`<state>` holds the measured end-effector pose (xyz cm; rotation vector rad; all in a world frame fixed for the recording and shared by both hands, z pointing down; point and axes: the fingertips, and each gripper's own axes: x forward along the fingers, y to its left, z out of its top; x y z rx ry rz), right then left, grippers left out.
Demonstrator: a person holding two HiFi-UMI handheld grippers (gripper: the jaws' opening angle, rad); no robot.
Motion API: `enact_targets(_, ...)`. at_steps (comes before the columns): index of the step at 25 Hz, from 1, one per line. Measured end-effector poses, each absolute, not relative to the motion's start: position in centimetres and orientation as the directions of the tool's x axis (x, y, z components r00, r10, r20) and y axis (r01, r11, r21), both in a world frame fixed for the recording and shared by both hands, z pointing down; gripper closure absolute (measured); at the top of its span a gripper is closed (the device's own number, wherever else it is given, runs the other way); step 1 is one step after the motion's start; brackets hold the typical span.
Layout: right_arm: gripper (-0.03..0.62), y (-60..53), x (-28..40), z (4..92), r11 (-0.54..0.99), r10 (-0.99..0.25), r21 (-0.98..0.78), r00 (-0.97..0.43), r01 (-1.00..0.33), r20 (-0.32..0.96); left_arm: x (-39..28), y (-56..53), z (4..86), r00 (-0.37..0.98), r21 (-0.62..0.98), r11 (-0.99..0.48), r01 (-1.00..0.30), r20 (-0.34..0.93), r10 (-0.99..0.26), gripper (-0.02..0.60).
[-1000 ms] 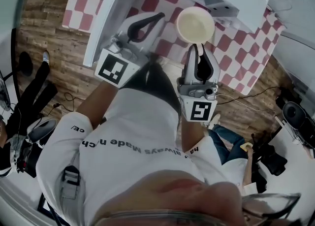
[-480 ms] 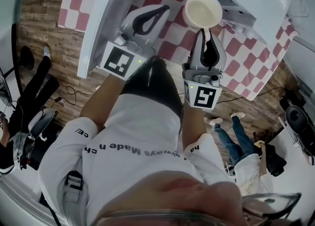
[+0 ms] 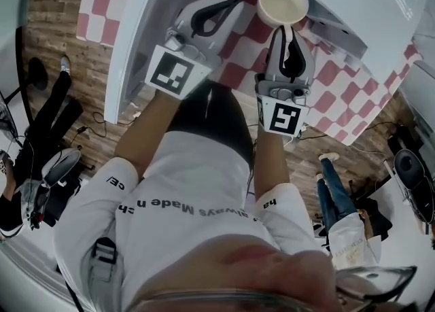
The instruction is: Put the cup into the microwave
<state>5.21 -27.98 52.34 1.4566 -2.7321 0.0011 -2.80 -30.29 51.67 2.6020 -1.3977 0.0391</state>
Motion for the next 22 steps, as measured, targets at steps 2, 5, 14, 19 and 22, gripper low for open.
enact_targets(2,0.556,-28.8,4.8,52.8,0.56,-0.828,0.025,-0.559,-0.828,0.041,-3.0,-30.9,52.1,0.556,0.152,-0.539,-0.829,0.116,-0.823,0.578)
enact_targets(5,0.556,-29.8,4.3,53.7,0.564,-0.825,0.035,-0.563,-0.825,0.051,-3.1,-31.9,52.6,0.555,0.156,-0.536,-0.829,0.12,-0.823,0.578)
enact_targets(14,0.556,-32.9,3.1,55.5,0.576,-0.817,0.037,-0.573,-0.817,0.064,-3.7,-34.5,54.5,0.533,0.169,-0.51,-0.844,0.146,-0.833,0.578)
enact_targets(19,0.556,-34.5,2.6,55.7,0.575,-0.818,0.039,-0.574,-0.817,0.046,-4.3,-35.7,55.0,0.501,0.182,-0.474,-0.862,0.152,-0.852,0.578)
enact_targets(22,0.556,-35.5,2.4,55.9,0.563,-0.826,0.03,-0.562,-0.826,0.043,-4.3,-36.2,55.2,0.494,0.18,-0.468,-0.865,0.153,-0.856,0.578)
